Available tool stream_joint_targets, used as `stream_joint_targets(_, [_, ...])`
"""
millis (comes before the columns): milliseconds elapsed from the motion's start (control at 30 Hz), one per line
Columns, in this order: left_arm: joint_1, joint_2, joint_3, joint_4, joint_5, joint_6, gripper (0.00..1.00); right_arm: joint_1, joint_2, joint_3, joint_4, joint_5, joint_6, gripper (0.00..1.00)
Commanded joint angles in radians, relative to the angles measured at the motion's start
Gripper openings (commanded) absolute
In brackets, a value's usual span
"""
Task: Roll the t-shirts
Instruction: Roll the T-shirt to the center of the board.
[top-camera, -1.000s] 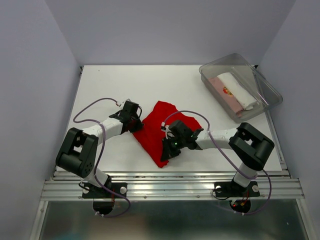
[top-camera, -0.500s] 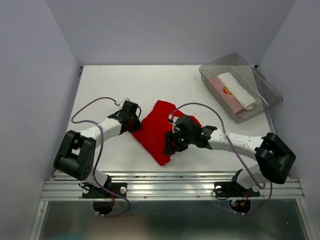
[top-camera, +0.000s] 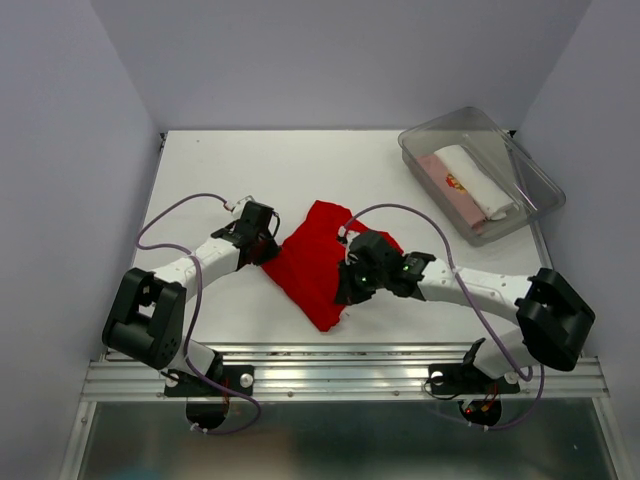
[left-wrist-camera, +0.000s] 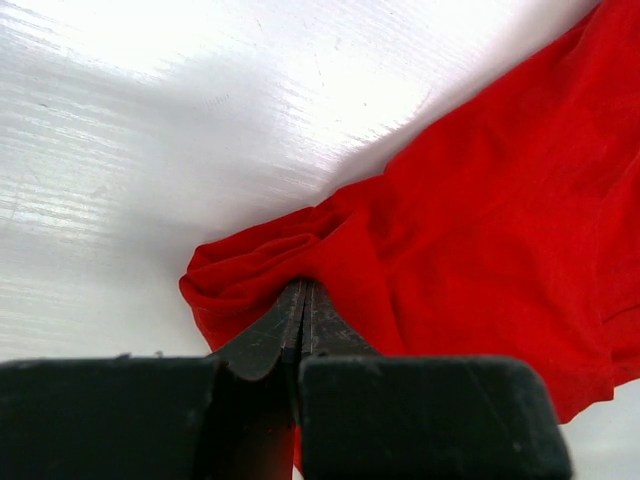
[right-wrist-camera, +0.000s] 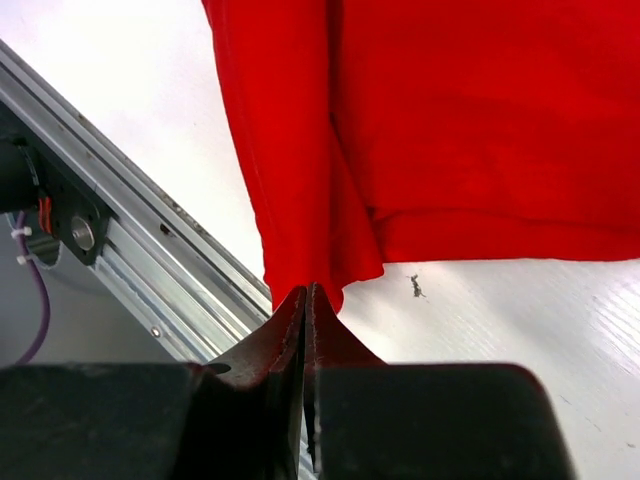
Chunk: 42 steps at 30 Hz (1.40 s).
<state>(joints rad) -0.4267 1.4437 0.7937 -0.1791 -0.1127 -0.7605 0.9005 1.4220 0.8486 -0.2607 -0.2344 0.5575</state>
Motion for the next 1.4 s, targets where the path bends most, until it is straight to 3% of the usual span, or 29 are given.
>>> stream_joint_targets(0, [-0.004,-0.011,0.003,-0.01,-0.047,0.006,0.0,0.028,0.041,0.027,0.086,-0.036,0.01,0.03])
stream_joint_targets(200, [0.009,0.004,-0.014,0.006,-0.054,0.009,0.0,0.037,0.127,0.035,0.12,-0.023,-0.017,0.02])
stream_joint_targets(433, [0.013,0.029,-0.022,0.013,-0.039,0.009,0.0,0.037,0.227,0.061,0.094,0.101,-0.068,0.01])
stream_joint_targets(867, [0.017,-0.081,0.128,-0.155,-0.107,0.061,0.0,0.086,0.058,0.203,-0.1,0.226,-0.093,0.02])
stream_joint_targets(1033, [0.049,-0.152,0.203,-0.212,-0.104,0.093,0.0,0.195,0.149,0.315,-0.144,0.397,-0.12,0.14])
stream_joint_targets(1367, [0.25,-0.282,0.276,-0.302,-0.039,0.187,0.0,0.327,0.431,0.541,-0.176,0.685,-0.202,0.35])
